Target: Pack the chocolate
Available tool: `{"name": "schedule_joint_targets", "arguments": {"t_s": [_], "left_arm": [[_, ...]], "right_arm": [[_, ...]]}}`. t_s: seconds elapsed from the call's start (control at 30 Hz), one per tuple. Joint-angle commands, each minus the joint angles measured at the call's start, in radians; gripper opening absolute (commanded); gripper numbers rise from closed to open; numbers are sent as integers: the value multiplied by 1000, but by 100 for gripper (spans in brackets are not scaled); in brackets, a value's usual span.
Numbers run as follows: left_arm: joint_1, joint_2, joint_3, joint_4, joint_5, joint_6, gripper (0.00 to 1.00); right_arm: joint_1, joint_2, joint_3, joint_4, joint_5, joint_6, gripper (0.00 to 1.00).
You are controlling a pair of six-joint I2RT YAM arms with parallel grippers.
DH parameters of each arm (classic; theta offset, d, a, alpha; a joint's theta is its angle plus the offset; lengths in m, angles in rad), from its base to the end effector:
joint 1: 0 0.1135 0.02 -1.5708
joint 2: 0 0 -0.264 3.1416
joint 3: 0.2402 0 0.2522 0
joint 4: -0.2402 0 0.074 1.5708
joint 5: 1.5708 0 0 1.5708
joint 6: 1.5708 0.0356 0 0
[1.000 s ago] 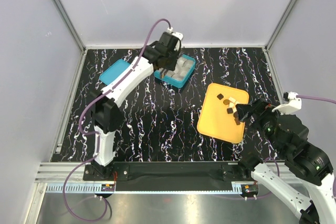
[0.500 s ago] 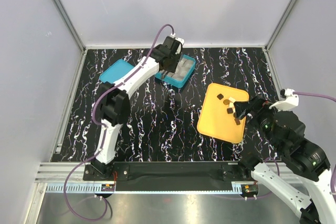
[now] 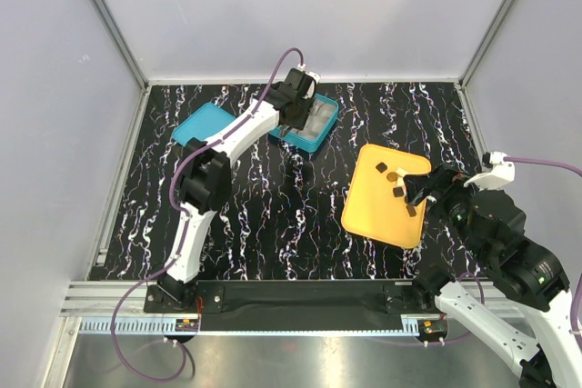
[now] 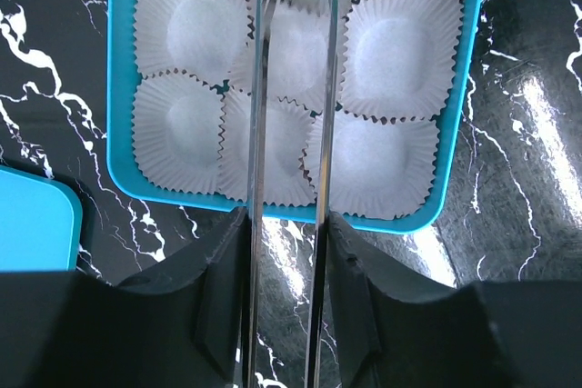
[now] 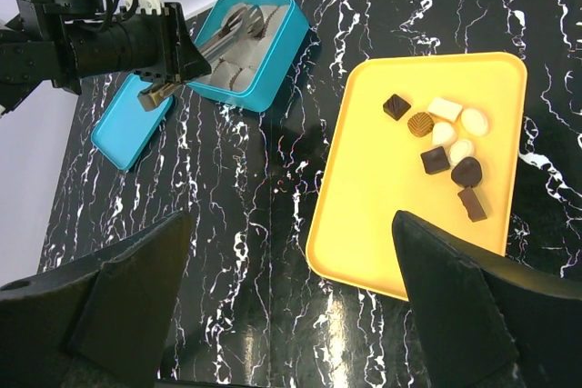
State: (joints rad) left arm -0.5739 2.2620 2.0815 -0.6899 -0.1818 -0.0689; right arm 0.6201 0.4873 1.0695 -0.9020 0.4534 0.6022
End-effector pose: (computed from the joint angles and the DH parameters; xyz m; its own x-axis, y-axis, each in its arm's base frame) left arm 0.4320 -0.2716 0.2486 -0.6706 0.3529 -0.6525 0.3909 0.9157 0.0935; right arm 0.0571 0.0216 0.3886 -0.3151 0.4008 -0.8603 -0.0067 0.9055 0.4243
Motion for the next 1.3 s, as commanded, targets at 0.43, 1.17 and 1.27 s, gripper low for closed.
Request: {"name": "schedule_joint_targets", "arguments": {"t_s": [0.43,1.17,1.27], "left_arm": [[2,-116,23,69,-2,18,46],[-342,-403,-236,73,22,-77,48],[-400,-372,-239,85,22,-86,50]], "right_arm": [[4,16,10,43,13,2,100],[4,-55,27,-60,7,59,100],[6,-59,30,-61,7,59,100]]}}
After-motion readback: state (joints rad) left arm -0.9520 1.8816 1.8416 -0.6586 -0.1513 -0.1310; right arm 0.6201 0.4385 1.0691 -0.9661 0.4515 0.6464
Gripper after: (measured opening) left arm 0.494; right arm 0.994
